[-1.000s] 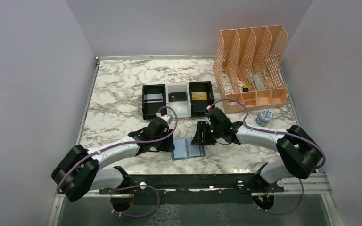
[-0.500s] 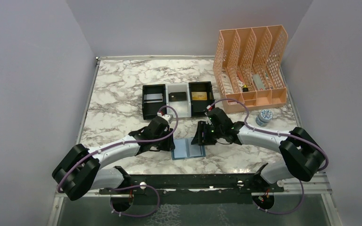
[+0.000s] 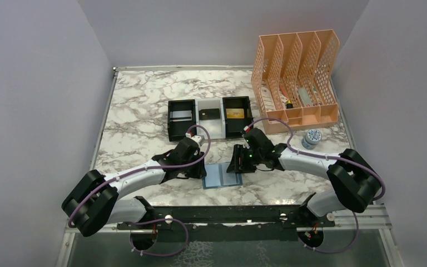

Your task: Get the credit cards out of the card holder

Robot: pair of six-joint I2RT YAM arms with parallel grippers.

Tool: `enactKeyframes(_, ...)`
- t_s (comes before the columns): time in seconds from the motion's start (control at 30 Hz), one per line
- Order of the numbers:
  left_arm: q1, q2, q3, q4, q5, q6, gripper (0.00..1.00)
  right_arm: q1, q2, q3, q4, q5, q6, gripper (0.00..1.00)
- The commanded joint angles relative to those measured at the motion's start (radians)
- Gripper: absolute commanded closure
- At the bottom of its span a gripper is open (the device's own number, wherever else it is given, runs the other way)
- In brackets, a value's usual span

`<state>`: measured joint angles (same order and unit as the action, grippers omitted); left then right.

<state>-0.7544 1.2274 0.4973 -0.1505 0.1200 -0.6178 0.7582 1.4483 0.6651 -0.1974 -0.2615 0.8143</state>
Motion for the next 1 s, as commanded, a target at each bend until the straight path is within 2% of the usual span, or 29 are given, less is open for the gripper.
enactKeyframes(0.0, -0.006, 0.003, 0.027, 0.011, 0.030, 0.012, 0.70, 0.003, 0.031, 0.018, 0.039, -0.054, -0.017, 0.53)
enactKeyframes(0.33, -0.006, 0.020, 0.028, 0.020, 0.032, 0.011, 0.70, 0.003, -0.012, 0.035, 0.045, -0.076, -0.050, 0.58)
enactKeyframes(0.97, -0.006, 0.018, 0.025, 0.021, 0.038, 0.013, 0.70, 0.003, -0.022, 0.028, 0.135, -0.157, -0.005, 0.58)
